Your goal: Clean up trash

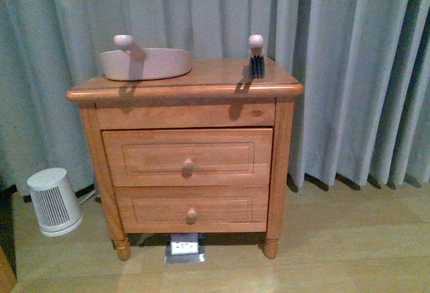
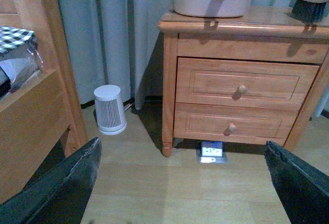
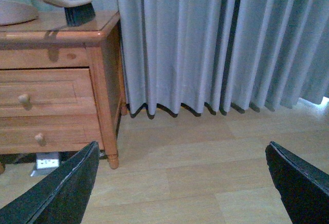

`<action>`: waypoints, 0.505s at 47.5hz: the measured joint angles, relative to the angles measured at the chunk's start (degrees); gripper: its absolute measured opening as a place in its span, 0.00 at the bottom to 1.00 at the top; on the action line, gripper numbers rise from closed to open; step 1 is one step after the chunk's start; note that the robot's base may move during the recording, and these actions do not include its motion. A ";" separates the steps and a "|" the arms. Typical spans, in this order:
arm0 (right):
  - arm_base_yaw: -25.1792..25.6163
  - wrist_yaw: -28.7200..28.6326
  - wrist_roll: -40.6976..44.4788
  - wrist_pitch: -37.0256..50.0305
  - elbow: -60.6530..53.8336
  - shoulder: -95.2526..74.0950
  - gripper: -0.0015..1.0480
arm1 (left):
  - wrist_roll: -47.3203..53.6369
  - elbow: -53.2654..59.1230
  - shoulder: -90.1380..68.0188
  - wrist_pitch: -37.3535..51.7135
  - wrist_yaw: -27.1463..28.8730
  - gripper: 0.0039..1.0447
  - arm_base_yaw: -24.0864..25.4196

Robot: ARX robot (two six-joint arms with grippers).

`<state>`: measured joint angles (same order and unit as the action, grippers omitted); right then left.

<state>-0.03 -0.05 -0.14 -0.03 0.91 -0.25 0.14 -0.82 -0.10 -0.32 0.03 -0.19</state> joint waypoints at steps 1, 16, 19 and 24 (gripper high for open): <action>0.00 0.00 0.00 0.00 0.00 0.00 0.93 | 0.00 0.00 0.00 0.00 0.00 0.93 0.00; 0.00 0.00 0.00 0.00 0.00 0.00 0.93 | 0.00 0.02 0.00 0.00 0.00 0.93 0.00; 0.00 0.00 0.00 0.00 0.00 0.00 0.93 | 0.00 0.02 0.00 0.00 0.00 0.93 0.00; 0.00 0.00 0.00 0.00 0.00 0.00 0.93 | 0.00 0.00 0.00 0.00 0.00 0.93 0.00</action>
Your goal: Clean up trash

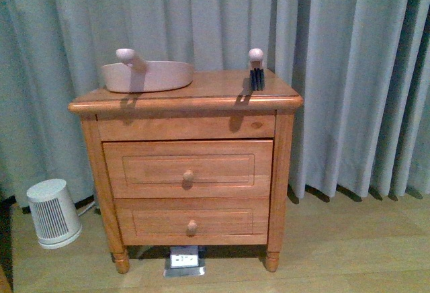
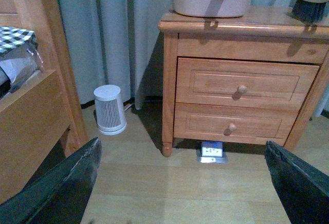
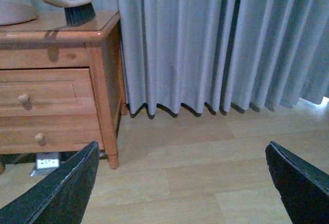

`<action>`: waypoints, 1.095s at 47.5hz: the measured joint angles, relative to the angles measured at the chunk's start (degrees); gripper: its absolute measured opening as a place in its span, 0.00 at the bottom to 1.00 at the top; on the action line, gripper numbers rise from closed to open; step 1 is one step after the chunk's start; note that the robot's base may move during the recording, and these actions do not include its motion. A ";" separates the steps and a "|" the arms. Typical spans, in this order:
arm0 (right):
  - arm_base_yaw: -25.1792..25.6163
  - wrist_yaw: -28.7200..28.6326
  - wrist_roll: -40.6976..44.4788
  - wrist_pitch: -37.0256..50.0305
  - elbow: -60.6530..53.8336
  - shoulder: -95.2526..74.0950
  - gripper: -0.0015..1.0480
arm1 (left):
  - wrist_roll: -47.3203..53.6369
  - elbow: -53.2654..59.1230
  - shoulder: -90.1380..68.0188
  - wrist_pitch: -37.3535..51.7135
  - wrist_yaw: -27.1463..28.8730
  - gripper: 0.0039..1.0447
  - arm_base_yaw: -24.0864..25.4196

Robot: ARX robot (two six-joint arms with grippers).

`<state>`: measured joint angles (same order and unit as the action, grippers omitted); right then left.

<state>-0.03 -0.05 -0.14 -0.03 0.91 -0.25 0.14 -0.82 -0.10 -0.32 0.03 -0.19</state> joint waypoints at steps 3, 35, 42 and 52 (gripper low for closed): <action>0.00 0.00 0.00 0.00 0.00 0.00 0.93 | 0.00 0.02 0.00 0.00 0.00 0.93 0.00; 0.00 0.00 0.00 0.00 0.00 0.00 0.93 | 0.00 0.02 0.00 0.00 0.00 0.93 0.00; 0.00 0.00 0.00 0.00 0.00 0.00 0.93 | 0.00 0.02 0.00 0.00 0.00 0.93 0.00; 0.00 0.00 0.00 0.00 0.00 0.00 0.93 | 0.00 0.02 0.00 0.00 -0.02 0.93 0.00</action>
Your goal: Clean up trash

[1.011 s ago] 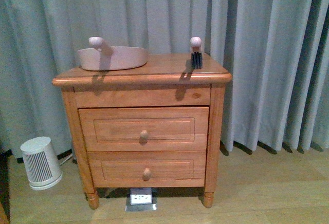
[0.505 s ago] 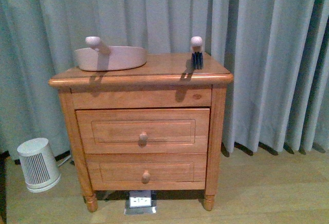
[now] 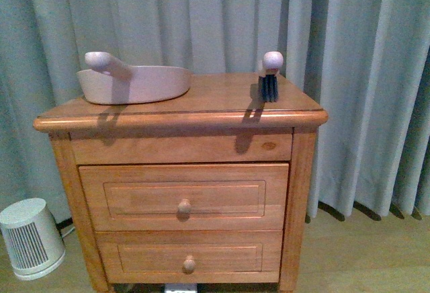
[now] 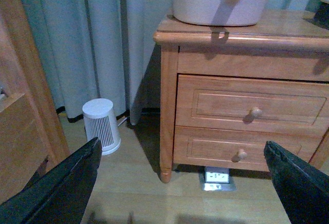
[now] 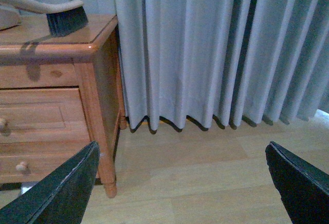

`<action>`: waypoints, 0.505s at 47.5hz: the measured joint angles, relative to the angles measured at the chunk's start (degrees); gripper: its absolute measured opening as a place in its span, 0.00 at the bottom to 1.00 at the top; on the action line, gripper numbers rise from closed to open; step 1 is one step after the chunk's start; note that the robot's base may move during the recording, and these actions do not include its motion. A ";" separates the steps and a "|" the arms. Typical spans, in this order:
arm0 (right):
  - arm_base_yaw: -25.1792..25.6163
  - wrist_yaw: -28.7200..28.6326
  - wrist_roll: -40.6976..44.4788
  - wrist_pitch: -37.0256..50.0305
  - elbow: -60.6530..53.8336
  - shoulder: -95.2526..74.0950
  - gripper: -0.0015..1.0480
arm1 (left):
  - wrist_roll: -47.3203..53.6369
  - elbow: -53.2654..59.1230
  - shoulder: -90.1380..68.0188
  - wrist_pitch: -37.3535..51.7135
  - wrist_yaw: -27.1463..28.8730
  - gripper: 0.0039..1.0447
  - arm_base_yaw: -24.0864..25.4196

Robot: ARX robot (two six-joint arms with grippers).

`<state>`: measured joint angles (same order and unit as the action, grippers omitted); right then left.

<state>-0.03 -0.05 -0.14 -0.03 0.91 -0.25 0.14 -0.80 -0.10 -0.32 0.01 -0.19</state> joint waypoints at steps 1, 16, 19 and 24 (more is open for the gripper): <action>0.00 0.00 0.00 0.00 0.00 0.00 0.93 | 0.00 0.00 0.02 0.00 0.00 0.93 0.00; 0.00 0.00 0.00 0.00 0.00 0.00 0.93 | 0.00 -0.02 0.02 0.00 0.04 0.93 0.00; 0.00 0.00 0.00 0.00 0.00 0.00 0.93 | 0.02 0.00 0.00 0.00 -0.02 0.93 0.00; 0.00 0.00 0.00 0.00 0.00 0.00 0.93 | 0.00 0.00 0.00 0.00 0.00 0.93 0.00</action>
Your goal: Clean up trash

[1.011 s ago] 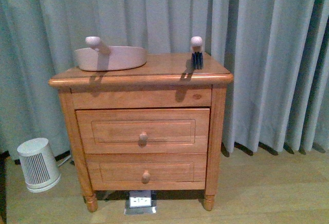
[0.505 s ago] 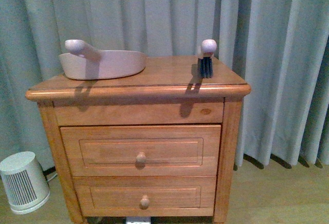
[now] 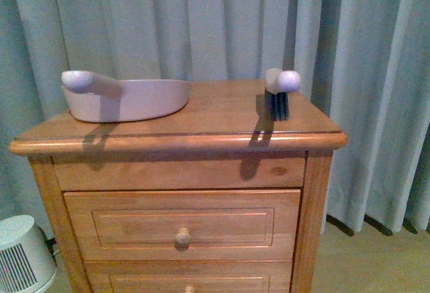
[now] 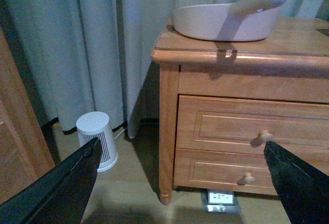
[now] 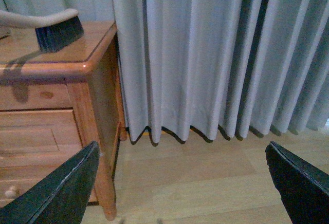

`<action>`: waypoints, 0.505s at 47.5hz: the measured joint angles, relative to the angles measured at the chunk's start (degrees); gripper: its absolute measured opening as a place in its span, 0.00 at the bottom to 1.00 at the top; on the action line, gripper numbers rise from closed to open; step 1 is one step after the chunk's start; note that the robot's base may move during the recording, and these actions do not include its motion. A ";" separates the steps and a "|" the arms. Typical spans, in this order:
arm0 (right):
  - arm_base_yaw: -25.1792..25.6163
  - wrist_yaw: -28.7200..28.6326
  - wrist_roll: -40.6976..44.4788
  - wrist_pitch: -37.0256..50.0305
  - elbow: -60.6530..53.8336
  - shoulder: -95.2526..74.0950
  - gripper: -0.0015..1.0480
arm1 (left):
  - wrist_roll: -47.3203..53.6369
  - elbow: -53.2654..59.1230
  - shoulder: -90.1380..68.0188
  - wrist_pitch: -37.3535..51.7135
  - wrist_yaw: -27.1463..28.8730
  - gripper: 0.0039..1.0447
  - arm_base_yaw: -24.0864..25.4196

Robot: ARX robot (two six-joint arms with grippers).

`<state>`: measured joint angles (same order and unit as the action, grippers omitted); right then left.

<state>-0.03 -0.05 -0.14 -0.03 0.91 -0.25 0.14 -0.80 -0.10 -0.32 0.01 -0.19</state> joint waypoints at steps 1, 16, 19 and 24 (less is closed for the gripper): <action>0.00 -0.02 0.00 0.00 0.00 0.00 0.93 | 0.02 -0.02 0.00 0.00 0.00 0.93 0.00; 0.00 0.00 -0.02 0.00 0.00 0.00 0.93 | 0.00 0.00 0.00 0.00 0.00 0.93 0.00; 0.00 0.00 0.00 0.00 0.00 0.00 0.93 | 0.00 0.00 0.02 0.00 0.02 0.93 0.00; 0.00 0.02 0.00 0.00 0.00 0.00 0.93 | 0.00 0.00 0.00 0.00 0.02 0.93 0.00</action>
<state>-0.03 -0.03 -0.14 -0.03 0.91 -0.25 0.14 -0.80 -0.10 -0.32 0.03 -0.19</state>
